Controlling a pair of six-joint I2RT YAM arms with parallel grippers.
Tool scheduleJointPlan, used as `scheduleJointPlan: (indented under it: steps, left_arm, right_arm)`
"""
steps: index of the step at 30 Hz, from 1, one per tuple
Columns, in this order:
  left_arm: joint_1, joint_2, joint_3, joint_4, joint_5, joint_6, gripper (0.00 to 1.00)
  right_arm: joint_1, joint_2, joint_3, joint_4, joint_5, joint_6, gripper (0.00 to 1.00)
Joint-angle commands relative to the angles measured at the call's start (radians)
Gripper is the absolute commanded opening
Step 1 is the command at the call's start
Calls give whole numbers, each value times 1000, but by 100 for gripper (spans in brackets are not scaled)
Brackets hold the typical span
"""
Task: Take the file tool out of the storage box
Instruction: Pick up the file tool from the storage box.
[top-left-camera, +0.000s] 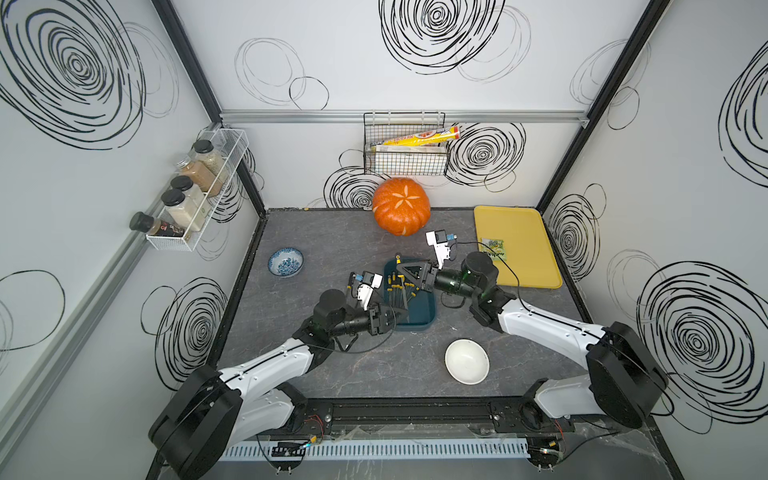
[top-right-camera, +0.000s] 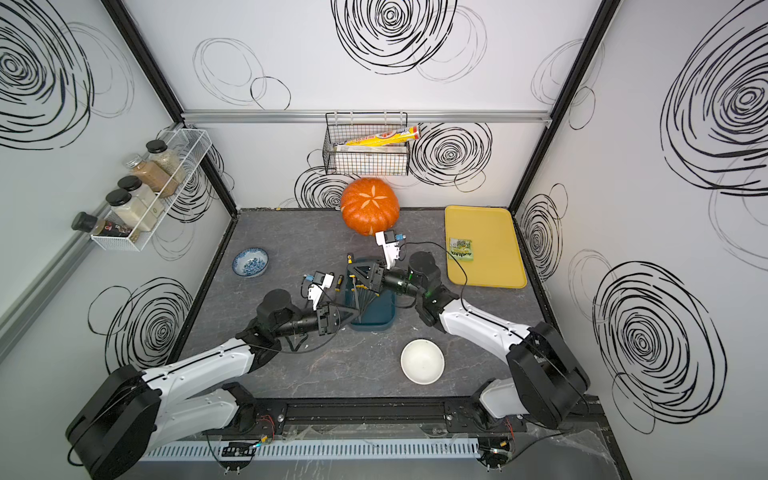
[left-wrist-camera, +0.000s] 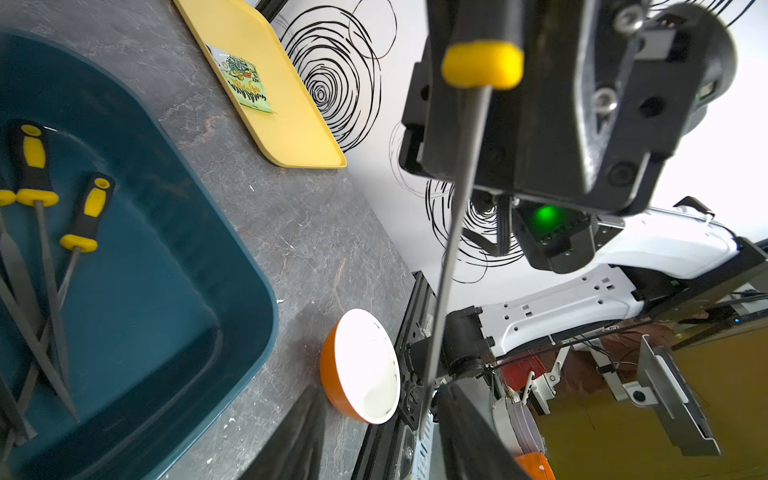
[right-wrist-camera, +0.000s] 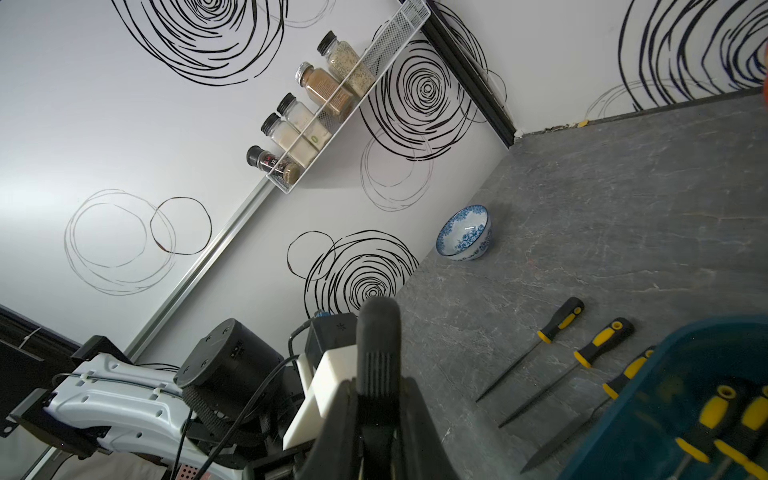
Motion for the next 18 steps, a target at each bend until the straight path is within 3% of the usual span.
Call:
scheduleJointPlan:
  steps: [1,5,9,14,18]
  left_arm:
    - [-11,14,19,79,16,-5,51]
    - [-14,14,18,86,21,-5,49]
    - [-17,19,23,70,26,4,25]
    - [-22,19,23,86,31,-5,21]
    - [-23,14,24,71,22,6,5]
  right_arm:
    - [13,29,-14,109,-6,39,2]
    - [18,60,-5,128,-12,49,2]
    - [21,57,-6,126,-5,46,2]
    - [22,59,-23,139,3,42,2]
    - [24,64,-41,150,3,43,5]
